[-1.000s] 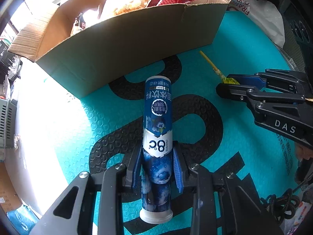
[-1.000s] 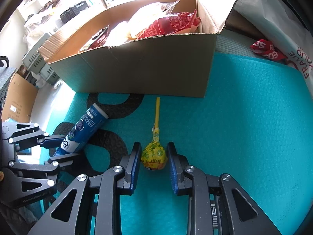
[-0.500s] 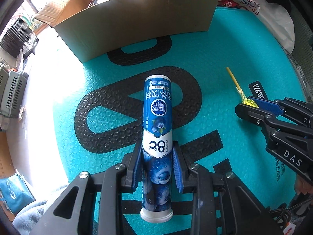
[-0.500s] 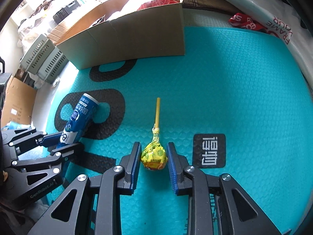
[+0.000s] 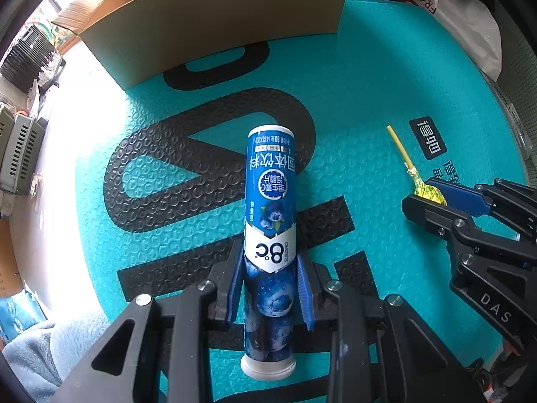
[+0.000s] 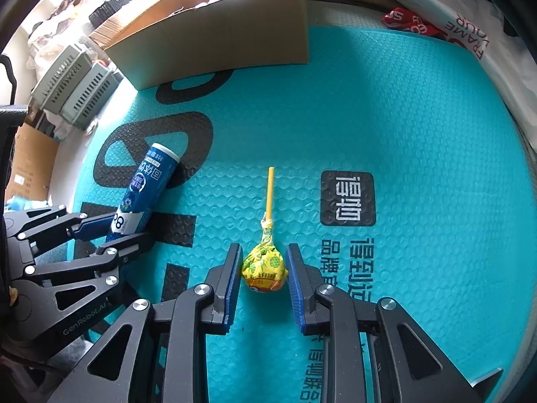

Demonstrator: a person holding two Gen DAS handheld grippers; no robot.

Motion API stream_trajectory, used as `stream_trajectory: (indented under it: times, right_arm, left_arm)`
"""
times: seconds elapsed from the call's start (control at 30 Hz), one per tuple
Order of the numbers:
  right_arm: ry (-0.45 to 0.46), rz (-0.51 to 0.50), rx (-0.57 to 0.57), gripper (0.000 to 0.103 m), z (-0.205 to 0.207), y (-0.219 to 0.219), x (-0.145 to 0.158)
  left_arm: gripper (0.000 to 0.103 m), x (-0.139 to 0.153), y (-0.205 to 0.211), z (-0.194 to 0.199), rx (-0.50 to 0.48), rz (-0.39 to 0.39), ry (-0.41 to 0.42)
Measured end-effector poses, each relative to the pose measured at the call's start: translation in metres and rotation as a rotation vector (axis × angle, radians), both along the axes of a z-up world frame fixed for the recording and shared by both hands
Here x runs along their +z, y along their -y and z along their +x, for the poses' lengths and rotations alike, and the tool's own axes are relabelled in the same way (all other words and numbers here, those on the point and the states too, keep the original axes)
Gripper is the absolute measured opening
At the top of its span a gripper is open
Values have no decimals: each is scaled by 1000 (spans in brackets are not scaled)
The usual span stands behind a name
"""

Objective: Organize snacks
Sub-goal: 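Grasp the blue tube with the left tool while the right tool grasps the lollipop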

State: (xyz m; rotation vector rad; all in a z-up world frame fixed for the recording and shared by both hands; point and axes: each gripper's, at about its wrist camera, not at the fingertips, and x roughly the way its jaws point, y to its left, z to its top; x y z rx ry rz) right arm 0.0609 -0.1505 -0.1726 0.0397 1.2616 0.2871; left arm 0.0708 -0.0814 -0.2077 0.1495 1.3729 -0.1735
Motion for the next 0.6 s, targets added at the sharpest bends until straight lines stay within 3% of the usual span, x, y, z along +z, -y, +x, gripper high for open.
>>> stream_trajectory:
  times: [0.4, 0.6]
  right_arm:
    - [-2, -1, -3, 26, 3, -4, -2]
    - [11, 8, -21, 26, 1, 0, -1]
  left_arm:
    - [28, -8, -6, 13, 3, -15, 7]
    - [28, -6, -10, 1, 14, -22, 35]
